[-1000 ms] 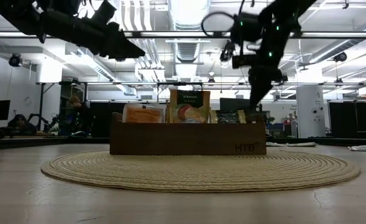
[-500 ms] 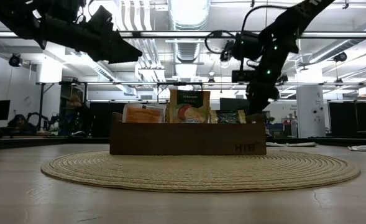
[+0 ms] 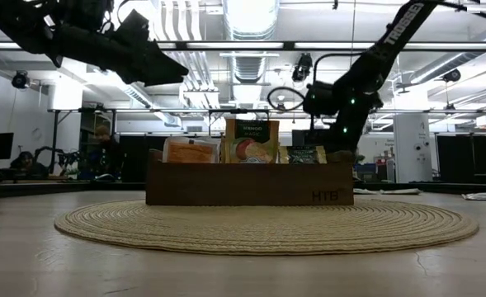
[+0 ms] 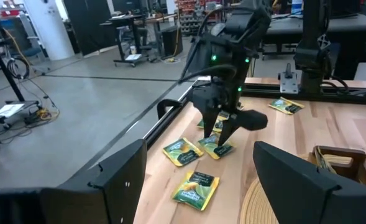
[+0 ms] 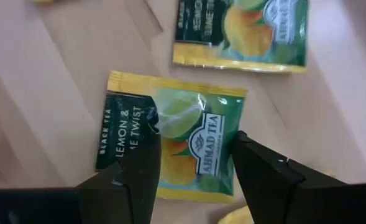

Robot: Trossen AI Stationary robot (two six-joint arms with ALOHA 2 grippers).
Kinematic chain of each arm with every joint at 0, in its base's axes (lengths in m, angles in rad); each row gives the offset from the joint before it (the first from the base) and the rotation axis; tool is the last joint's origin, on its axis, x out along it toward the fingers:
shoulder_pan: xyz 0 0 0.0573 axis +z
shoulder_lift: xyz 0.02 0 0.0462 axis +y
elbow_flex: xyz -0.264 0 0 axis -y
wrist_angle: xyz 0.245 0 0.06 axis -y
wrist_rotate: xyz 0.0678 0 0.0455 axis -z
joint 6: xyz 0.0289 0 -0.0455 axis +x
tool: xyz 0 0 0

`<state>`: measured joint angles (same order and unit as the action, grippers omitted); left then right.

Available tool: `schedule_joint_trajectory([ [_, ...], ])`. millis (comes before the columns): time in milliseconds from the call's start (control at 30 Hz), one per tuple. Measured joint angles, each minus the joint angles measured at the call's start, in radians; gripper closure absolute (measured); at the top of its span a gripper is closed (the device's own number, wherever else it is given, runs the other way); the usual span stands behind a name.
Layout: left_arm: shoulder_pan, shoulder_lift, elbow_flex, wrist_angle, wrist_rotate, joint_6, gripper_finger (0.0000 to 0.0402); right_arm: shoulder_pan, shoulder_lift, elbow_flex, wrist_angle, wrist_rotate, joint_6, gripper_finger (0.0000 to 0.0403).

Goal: Pick & Place Tea
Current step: Put the yellow tea bag into the right section of the wooden organizer

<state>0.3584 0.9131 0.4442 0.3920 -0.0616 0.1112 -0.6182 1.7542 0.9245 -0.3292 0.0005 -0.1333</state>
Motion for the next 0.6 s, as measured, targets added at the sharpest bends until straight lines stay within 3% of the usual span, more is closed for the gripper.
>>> schedule_joint_trajectory([
  [233, 0.000, 0.000, 0.000, 0.000, 0.000, 0.000, 0.0113, 0.004, 0.081, 0.010, 0.020, -0.005, 0.005, 0.0226],
  [333, 0.000, 0.000, 0.000, 0.000, -0.001, 0.000, 0.0113, 0.005, 0.084, 0.012, 0.026, -0.004, 0.016, 0.0282],
  [433, 0.000, 0.000, 0.000, 0.000, -0.001, -0.004, 0.0113, 0.005, 0.057, 0.008, 0.034, -0.004, 0.020, 0.0365],
  [600, 0.000, 0.000, -0.001, 0.016, -0.001, -0.032, 0.0113, 0.023, -0.037, -0.002, 0.063, 0.006, 0.025, 0.0380],
])
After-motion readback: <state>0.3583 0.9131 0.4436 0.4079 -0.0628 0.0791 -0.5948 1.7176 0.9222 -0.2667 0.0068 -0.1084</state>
